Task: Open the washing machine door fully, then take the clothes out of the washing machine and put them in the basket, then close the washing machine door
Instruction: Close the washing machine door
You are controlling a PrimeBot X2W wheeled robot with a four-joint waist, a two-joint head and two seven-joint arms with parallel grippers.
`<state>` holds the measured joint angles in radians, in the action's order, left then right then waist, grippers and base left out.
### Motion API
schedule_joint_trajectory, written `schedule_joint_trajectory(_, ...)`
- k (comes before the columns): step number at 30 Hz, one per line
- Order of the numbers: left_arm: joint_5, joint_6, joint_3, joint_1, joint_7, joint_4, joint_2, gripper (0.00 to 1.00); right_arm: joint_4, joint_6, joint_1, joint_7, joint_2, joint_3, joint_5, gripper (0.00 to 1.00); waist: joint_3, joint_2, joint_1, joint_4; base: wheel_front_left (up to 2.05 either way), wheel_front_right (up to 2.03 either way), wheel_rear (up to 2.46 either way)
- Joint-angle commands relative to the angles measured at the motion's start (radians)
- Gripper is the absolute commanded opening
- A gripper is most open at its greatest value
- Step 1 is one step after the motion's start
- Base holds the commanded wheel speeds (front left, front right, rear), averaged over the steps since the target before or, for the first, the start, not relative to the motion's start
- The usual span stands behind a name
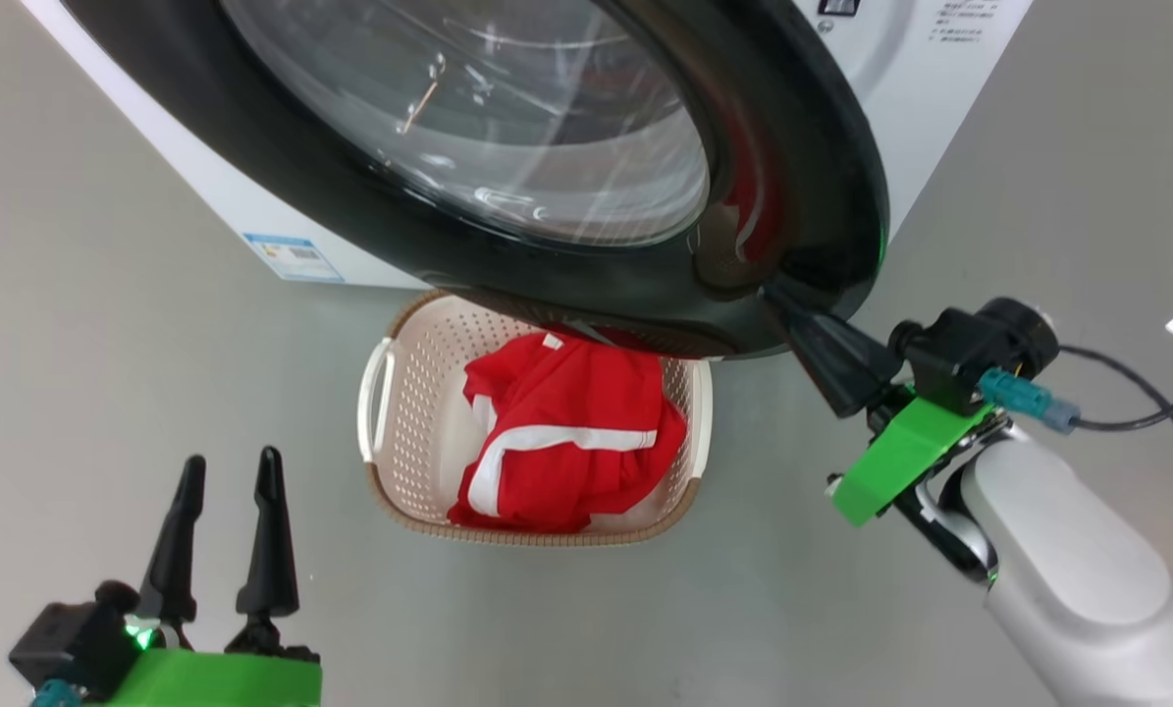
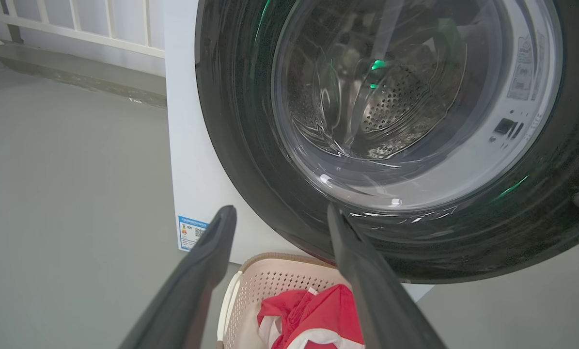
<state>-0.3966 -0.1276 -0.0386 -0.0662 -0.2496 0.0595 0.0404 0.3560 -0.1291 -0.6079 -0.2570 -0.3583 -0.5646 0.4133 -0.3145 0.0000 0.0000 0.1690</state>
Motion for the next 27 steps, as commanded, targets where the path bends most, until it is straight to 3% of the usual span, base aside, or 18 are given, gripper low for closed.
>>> schedule_joint_trajectory(1, 0.012, -0.003, 0.032, -0.024, -0.012, -0.029, 0.014, 1.0, -0.014, -0.002, -0.01, -0.005, 0.001, -0.003, -0.01, 0.0, -0.018, 0.0, 0.0, 0.006, 0.0, 0.0, 0.0)
schedule_joint_trajectory(27, 0.003, -0.003, 0.026, -0.08, -0.012, -0.046, 0.01, 1.0, 0.046, -0.002, -0.228, -0.005, -0.12, 0.102, -0.004, 0.0, -0.14, 0.0, 0.0, 0.075, 0.0, 0.0, 0.0)
